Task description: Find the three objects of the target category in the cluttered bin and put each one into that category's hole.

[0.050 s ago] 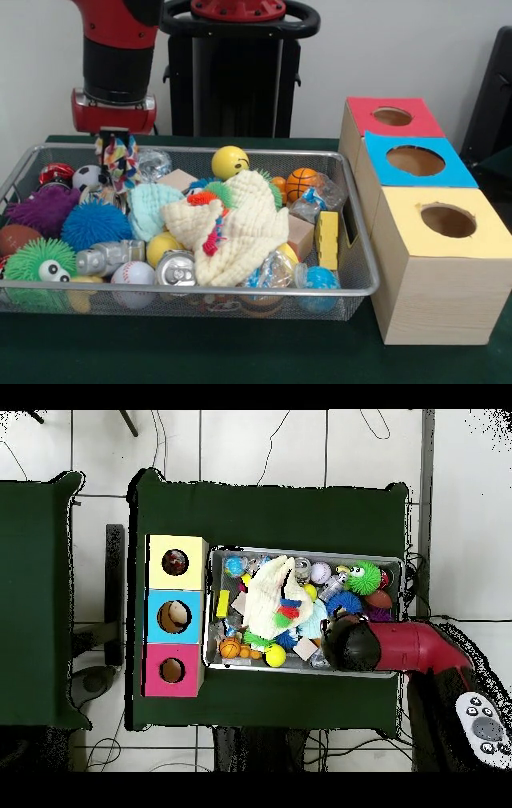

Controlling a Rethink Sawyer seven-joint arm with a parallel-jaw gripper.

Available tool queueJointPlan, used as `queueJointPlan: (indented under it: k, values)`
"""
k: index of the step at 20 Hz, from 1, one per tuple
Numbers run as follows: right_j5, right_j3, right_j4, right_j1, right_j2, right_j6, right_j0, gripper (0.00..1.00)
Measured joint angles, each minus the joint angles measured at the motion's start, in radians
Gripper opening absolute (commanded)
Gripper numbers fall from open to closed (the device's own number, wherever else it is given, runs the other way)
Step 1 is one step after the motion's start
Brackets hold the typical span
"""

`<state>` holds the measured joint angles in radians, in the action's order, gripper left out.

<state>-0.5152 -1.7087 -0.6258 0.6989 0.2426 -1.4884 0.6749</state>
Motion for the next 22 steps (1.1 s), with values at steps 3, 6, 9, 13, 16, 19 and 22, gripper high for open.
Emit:
queueJointPlan:
  k: [3, 6, 9, 13, 16, 19, 22]
  values:
    - [0.000, 0.003, 0.032, 0.016, 0.026, 0.000, -0.006, 0.00]
    - [-0.001, 0.004, 0.049, 0.026, 0.040, 0.000, -0.009, 0.00]
    - [-0.001, 0.004, 0.090, 0.053, 0.063, 0.000, -0.015, 0.00]
    - [-0.010, 0.004, 0.133, 0.082, 0.083, 0.000, -0.022, 0.00]
    - [-0.015, 0.004, 0.173, 0.107, 0.105, 0.000, -0.027, 0.00]
    - [-0.016, 0.004, 0.208, 0.126, 0.123, 0.000, -0.032, 0.00]
    - [-0.016, 0.004, 0.243, 0.144, 0.144, 0.000, -0.038, 0.00]
